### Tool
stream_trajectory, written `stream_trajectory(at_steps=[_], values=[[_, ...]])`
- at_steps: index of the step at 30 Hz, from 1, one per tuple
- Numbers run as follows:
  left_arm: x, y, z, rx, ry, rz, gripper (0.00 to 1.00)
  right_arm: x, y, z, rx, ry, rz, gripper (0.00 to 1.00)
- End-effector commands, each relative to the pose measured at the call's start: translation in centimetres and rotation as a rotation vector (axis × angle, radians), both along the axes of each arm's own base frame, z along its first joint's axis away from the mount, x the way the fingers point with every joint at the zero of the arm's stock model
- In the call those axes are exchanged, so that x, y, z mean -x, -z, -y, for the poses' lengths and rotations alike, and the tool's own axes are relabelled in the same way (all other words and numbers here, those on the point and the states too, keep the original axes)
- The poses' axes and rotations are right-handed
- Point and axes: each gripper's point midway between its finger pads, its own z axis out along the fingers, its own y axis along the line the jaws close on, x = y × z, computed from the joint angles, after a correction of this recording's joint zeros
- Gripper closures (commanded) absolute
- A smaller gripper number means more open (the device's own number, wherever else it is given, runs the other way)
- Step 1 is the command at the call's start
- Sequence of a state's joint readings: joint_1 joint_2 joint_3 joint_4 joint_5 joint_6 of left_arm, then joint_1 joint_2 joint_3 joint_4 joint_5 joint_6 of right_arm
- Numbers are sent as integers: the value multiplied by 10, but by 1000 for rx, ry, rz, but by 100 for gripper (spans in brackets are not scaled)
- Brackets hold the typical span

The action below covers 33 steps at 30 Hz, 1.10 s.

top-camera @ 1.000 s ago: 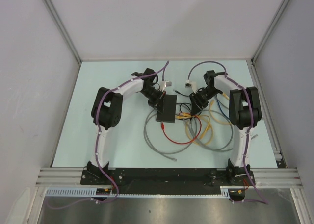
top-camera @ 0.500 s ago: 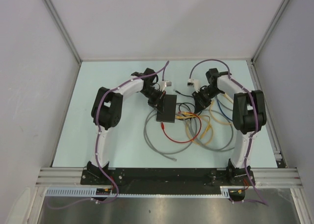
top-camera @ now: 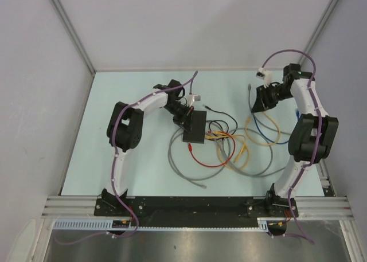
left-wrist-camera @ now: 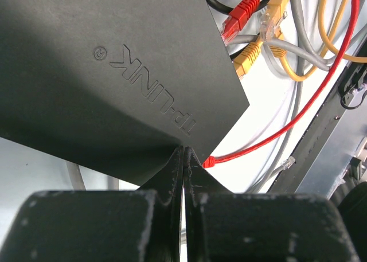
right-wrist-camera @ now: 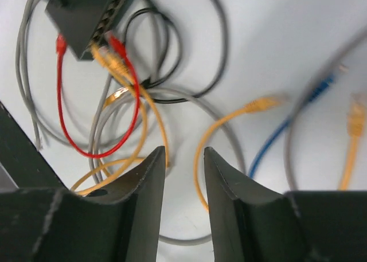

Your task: Pull the plug from the switch port

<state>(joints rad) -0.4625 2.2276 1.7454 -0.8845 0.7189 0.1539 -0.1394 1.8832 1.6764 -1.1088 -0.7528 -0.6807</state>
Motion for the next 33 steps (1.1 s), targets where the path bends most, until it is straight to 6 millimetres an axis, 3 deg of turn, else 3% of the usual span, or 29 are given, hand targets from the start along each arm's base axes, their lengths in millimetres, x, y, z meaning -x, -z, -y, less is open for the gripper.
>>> stream_trajectory(at_steps=[1, 2, 3, 6, 10, 17, 24, 29, 32, 33], values=[[-19, 16, 0, -37, 1, 78, 99, 78, -11, -69, -6, -324, -5, 60], [-19, 16, 0, -38, 2, 78, 99, 88, -14, -77, 13, -365, 37, 59], [-19, 15, 0, -38, 2, 81, 99, 112, 6, -91, 43, -433, -12, 57], [-19, 15, 0, -39, 3, 83, 99, 129, 25, -109, 80, -498, -2, 55], [-18, 12, -2, -41, 3, 85, 99, 144, 59, -112, 157, -443, -147, 54], [-14, 14, -2, -44, 7, 78, 98, 138, 86, -98, 276, -247, -250, 52], [-12, 13, -1, -50, 14, 82, 98, 118, 108, -79, 340, -82, -299, 50], [-13, 15, -1, -55, 14, 82, 98, 105, 127, -80, 299, -10, -347, 45], [-14, 16, -1, -57, 13, 84, 98, 99, 122, -93, 237, -50, -339, 50], [-14, 15, -1, -55, 17, 89, 98, 99, 120, -96, 224, -65, -343, 58]])
